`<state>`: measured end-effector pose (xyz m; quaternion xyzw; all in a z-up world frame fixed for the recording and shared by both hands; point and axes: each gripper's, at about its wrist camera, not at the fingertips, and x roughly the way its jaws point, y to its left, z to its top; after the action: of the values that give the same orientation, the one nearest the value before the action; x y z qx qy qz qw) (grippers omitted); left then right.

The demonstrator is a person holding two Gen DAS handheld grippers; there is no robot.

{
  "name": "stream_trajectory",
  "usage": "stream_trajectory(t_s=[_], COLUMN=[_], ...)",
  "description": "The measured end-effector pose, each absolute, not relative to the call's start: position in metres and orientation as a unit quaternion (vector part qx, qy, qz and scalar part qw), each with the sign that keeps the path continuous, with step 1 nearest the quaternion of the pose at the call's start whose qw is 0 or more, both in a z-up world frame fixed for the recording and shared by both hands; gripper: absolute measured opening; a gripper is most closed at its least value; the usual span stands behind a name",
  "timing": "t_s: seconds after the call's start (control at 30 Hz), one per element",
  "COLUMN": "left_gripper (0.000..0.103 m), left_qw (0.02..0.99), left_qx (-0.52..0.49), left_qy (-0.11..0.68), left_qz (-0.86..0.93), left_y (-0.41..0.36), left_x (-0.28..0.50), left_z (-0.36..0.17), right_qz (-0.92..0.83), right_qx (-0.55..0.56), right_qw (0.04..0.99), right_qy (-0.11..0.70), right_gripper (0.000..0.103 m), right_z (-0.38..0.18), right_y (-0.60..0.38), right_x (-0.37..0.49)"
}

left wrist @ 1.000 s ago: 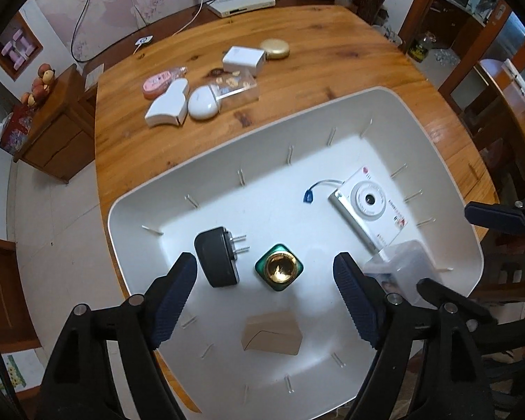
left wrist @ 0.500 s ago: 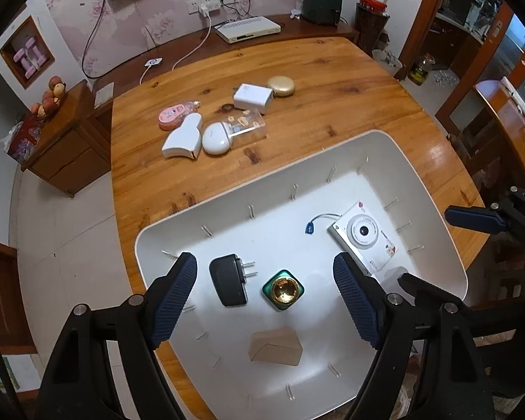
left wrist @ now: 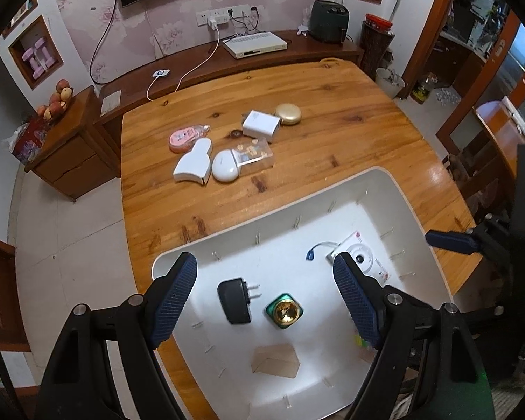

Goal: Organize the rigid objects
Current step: 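Lower the clear box beside the cube and open the right tool, then raise both open tools out of the tray toward the table items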

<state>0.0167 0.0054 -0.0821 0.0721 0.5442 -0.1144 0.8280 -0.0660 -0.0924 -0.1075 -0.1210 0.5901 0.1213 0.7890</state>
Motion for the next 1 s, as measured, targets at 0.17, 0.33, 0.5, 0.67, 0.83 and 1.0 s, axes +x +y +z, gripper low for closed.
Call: stream_trajectory(t_s=[0.17,0.33,0.5,0.67,0.83,1.0], left_gripper=[0.083,0.083,0.083,0.083,0.083,0.083], left_qw=[0.836,0.844,0.851,0.855,0.855,0.848], left_qx=[0.067,0.058,0.060,0.058,0.046,0.025], left_qy=[0.534,0.525,0.517,0.514,0.516,0.530], left_qz=[-0.106,-0.092,-0.069,-0.045,-0.018,0.007], left_y=[0.005,0.007,0.012,0.019,0.031,0.048], left_x=[0.029,0.047,0.068,0.092,0.120,0.151], left_z=[-0.070,-0.058,-0.049,-0.045,-0.048,-0.061], right_qz=[0.119,0.121,0.123,0.124,0.113,0.102], right_qx=[-0.113,-0.095,-0.068,-0.046,-0.037,-0.026], right_qw=[0.797,0.804,0.814,0.828,0.836,0.835], right_qy=[0.581,0.575,0.564,0.546,0.535,0.541], right_gripper=[0.067,0.067,0.067,0.067,0.067,0.067], right_z=[-0.105,-0.099,-0.088,-0.076,-0.076,-0.093], right_y=[-0.101,-0.111,-0.124,-0.139,-0.154,-0.164], right_x=[-0.056,-0.043,-0.022,0.008,0.049,0.095])
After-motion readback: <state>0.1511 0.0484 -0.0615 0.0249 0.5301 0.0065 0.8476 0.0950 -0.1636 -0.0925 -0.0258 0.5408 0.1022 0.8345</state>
